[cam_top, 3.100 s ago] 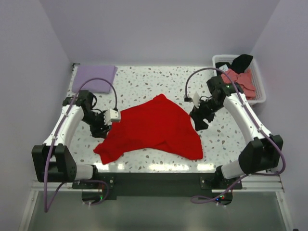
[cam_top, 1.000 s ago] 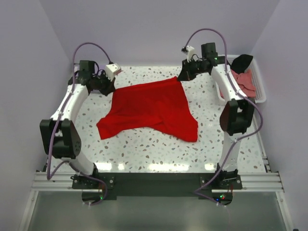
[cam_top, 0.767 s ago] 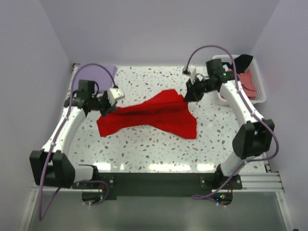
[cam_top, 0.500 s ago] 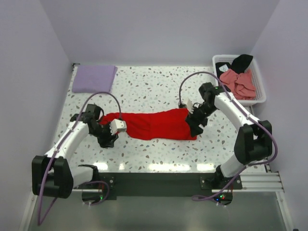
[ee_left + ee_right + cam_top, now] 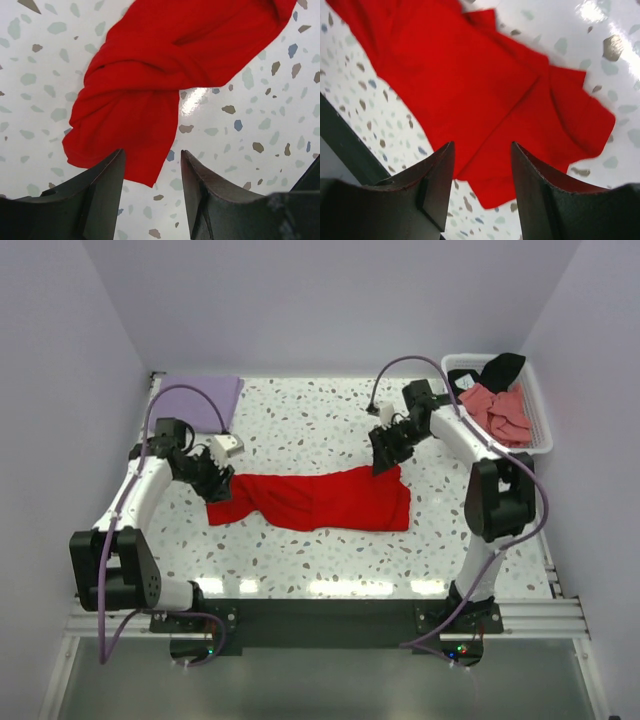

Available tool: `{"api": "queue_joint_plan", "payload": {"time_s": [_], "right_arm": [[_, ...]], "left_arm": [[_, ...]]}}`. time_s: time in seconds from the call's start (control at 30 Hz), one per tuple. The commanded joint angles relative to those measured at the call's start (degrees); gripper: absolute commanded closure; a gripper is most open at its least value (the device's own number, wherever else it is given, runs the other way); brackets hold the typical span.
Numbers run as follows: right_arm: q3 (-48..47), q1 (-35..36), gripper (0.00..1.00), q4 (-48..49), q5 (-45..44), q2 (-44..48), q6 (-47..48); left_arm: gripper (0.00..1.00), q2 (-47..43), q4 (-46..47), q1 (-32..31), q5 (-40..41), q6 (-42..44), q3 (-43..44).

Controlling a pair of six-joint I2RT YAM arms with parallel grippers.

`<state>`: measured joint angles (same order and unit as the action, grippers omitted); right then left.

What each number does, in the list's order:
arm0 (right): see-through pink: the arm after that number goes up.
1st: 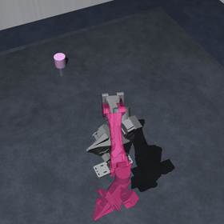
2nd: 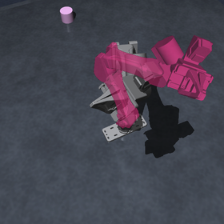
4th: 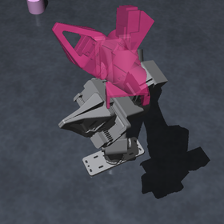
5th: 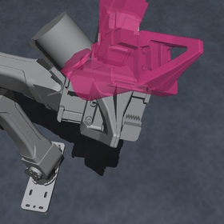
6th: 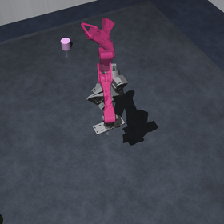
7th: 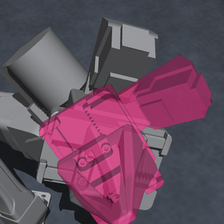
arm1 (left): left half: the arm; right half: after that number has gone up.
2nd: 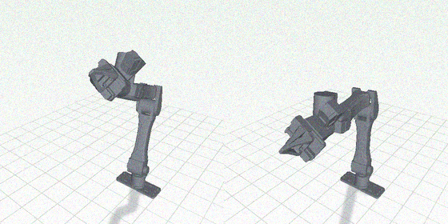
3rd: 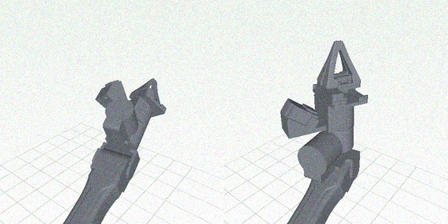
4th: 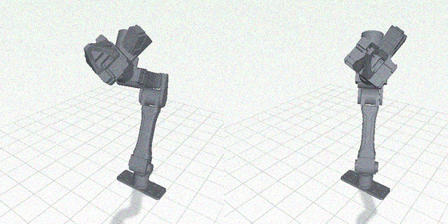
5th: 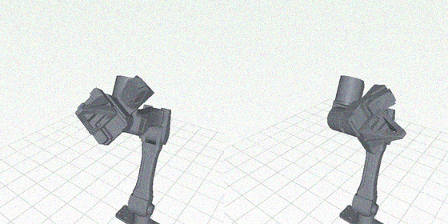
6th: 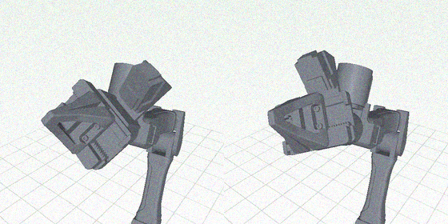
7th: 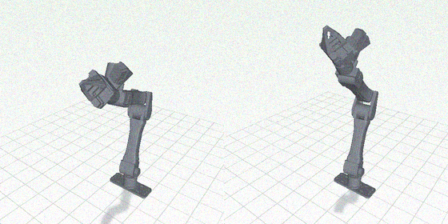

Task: Fold and stack the t-shirts
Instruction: Flatten the tshirt out

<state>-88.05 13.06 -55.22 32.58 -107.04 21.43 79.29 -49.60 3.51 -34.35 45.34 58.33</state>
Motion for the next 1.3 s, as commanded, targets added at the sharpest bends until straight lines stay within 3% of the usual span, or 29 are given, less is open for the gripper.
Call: {"api": "queue_joint_plan", "payload": {"time_s": [0.0, 0.37, 0.8, 1.0, 1.07, 1.17, 1.23, 1.27], "right_arm": [[-4.9, -0.1, 0.49, 6.8, 1.4, -5.0, -11.4], [-8.4, -0.1, 0.49, 10.8, 1.8, -16.4, -15.3], [-9.3, 0.5, 0.62, 8.7, 8.3, -15.7, -16.7], [-9.2, 1.2, 0.73, 7.8, 9.8, -16.2, -15.9], [-9.0, 1.4, 0.71, 8.0, 10.6, -16.3, -16.1], [-8.4, 1.3, 0.59, 9.9, 10.8, -16.4, -18.0], [-8.9, 1.4, 0.75, 10.4, 11.2, -16.7, -18.8], [-9.2, 1.3, 0.94, 9.8, 12.1, -16.9, -19.0]], "left_arm": [[0.46, 1.0, 3.6, 1.0, -1.8, -6.4, 4.1], [0.45, 0.8, 3.3, 1.2, 0.1, -7.5, 5.6], [0.44, 1.4, 3.9, 1.3, 0.3, -7.3, 4.6], [0.44, 2.1, 4.1, 1.3, 0.1, -6.9, 5.0], [0.44, 2.3, 4.0, 1.3, 0.2, -6.8, 5.0], [0.44, 2.5, 4.1, 1.6, 0.2, -7.1, 5.2], [0.44, 3.2, 4.0, 2.0, 0.1, -7.4, 5.7], [0.44, 3.6, 4.2, 2.2, 0.2, -7.9, 5.9]]}}
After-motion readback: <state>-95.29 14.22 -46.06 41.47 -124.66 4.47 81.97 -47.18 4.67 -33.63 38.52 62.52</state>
